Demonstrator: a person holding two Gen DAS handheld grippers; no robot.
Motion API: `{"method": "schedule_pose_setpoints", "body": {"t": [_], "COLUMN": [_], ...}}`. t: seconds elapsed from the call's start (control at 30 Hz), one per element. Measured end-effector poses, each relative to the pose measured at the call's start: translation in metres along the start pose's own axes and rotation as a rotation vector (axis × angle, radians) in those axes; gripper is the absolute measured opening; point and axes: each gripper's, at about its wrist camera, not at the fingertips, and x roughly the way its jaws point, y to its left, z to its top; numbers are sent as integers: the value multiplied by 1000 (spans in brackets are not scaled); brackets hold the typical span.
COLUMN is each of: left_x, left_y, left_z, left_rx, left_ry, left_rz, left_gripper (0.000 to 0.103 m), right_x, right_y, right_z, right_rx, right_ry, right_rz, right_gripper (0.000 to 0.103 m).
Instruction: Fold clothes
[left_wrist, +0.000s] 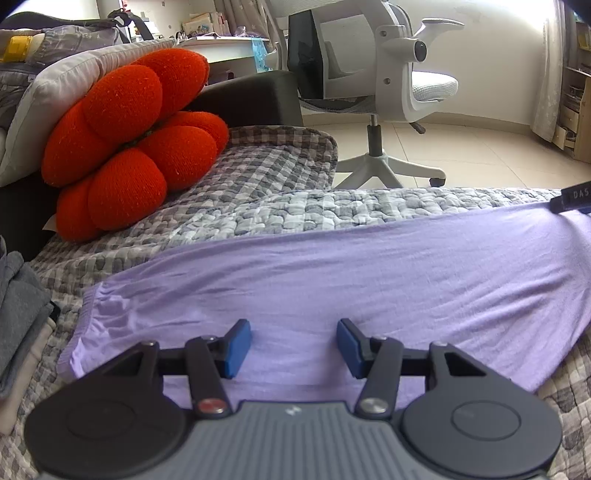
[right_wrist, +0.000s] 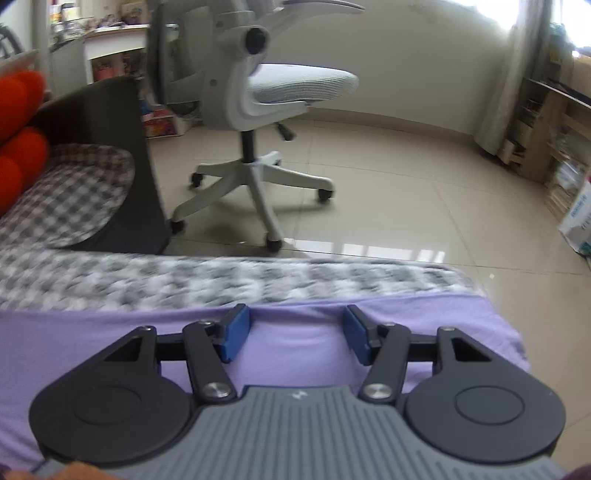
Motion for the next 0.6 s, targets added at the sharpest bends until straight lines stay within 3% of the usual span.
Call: {"method": "schedule_pose_setpoints", "body": {"t": [0.17,0.37,0.43,0.53,0.6], "left_x": [0,1,1,1,2], "left_y": [0,3,2,0,-1], "left_z": [0,-2,-2,-1,-1], "left_rx": [11,4,8,12,16], "left_ry": [-7,-15,-17,-21,-26], "left_rz": [0,-15,-13,-5,5], "left_gripper": [53,54,54,54,54], "right_x": [3,-4,-7,-9,-9], "right_y": [-48,-134,-168,-212,-230], "right_z": [1,-15,-29,-63,-84], "right_rx": [113,318,470,730,850], "right_ry": [-6,-7,2,4,18], "right_rz": [-40,-1,-67,29,46], "right_gripper": [58,62,62,62,63]}}
